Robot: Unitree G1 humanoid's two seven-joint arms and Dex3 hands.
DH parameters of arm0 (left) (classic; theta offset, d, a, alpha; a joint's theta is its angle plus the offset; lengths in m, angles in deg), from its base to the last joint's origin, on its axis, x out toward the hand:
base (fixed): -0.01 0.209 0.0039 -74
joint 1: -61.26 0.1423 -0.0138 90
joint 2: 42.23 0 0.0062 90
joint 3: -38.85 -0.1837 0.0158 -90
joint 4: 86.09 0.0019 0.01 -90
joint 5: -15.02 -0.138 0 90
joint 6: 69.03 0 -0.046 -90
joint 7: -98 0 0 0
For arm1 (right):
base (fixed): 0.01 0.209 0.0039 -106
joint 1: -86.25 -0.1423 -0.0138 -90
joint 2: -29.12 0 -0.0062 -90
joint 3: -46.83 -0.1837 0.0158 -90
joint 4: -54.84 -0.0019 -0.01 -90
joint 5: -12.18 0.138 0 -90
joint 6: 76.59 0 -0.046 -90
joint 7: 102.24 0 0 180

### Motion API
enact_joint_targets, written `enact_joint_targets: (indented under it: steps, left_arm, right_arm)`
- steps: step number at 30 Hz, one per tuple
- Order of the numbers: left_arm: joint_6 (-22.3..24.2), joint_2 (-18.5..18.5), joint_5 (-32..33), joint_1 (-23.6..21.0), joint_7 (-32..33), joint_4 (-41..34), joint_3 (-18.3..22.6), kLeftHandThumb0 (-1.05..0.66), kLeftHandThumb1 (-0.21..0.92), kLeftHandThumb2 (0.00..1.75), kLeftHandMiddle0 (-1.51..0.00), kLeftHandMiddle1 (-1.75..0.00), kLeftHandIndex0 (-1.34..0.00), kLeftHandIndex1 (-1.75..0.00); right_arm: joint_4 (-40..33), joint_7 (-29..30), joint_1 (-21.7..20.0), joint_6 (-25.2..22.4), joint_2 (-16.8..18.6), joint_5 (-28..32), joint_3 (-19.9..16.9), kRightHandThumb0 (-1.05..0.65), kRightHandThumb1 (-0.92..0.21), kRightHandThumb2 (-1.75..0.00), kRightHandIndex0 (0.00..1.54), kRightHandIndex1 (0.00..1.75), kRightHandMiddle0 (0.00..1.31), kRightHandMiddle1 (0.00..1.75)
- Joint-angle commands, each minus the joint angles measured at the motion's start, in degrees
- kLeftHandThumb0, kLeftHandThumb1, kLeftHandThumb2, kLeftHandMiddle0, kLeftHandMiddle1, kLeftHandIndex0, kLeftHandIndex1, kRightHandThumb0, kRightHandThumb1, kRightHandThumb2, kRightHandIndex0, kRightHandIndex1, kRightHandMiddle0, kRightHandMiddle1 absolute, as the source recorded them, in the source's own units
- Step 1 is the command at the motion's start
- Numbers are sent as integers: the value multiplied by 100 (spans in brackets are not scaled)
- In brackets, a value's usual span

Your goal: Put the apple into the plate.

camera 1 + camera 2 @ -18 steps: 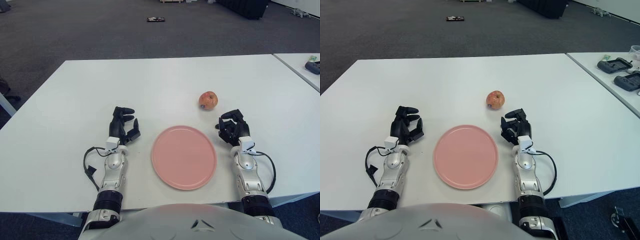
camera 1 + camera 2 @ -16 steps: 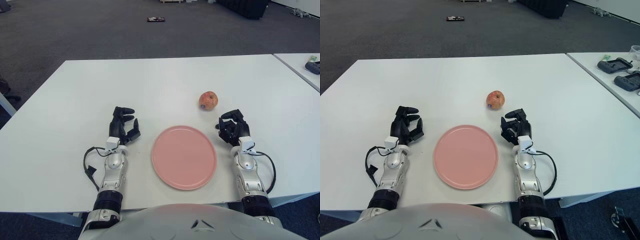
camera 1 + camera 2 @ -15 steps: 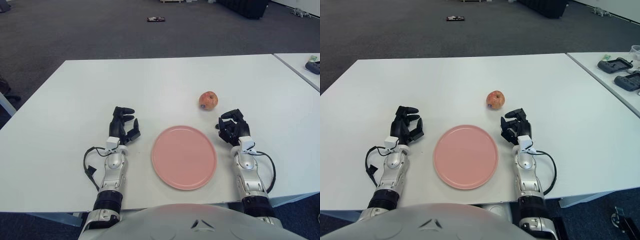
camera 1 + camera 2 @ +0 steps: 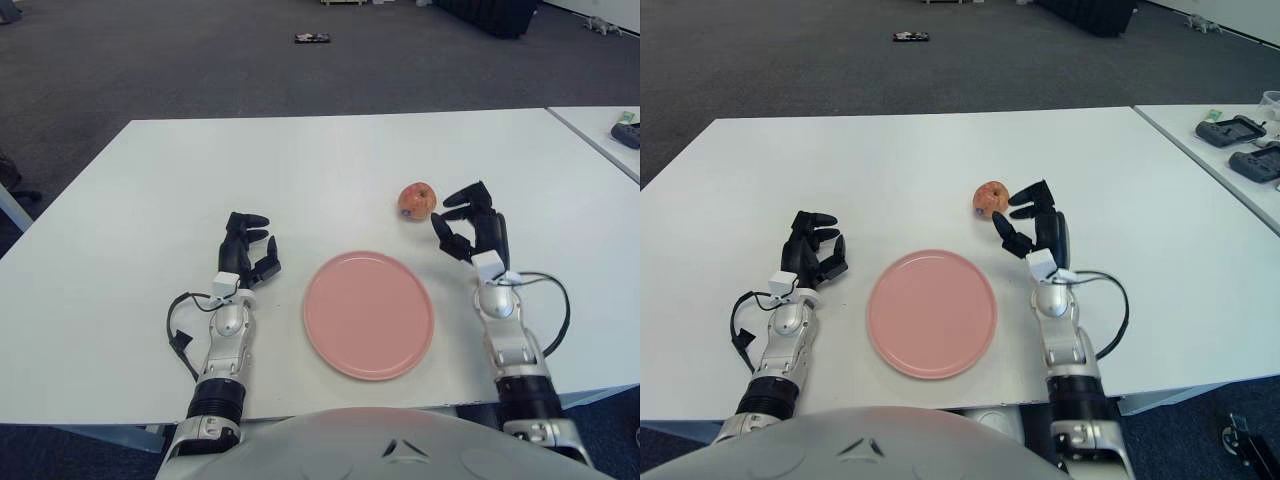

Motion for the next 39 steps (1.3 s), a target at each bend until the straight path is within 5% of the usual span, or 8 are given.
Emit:
enact_joint_targets:
  steps: [1,7,12,21,34,39]
  left_arm:
    - [59,-4,-25,234,-11,376,0,-1,52,107,-48,-166,-27,-175]
    - [20,17,-44,216,41,403,1,-1,51,109,-47,-170,-27,-175]
    - [65,29,-34,239,43,345,4,-1,51,108,-47,-170,-27,-175]
    - [82,49,-38,253,102,310,35,-1,53,107,-45,-172,-25,-175]
    - [114,74,4,302,29,228,26,-1,51,111,-47,-173,-26,-175]
    - [108,51,20,307,-7,251,34,-1,53,108,-46,-171,-25,-175]
  right_arm:
    - [198,5,-375,15,-183,-159,53,-66,-82,-63,3,68,2,81]
    - [438,94,-898,13,-458,-537,235,-77,-73,-59,0,21,0,28]
    - [482,-119,-1219,-143,-655,-742,410,-83,-67,-58,0,4,0,5]
    - [747,-539,-1791,-314,-851,-819,707,-98,-70,-41,0,0,0,0]
    - [3079,22,-3190,428,-935,-1406,1523,-105,-81,-22,0,0,0,0]
    - [3507,-345,-3532,433,-969,-1391,1746,-105,-81,-20,0,0,0,0]
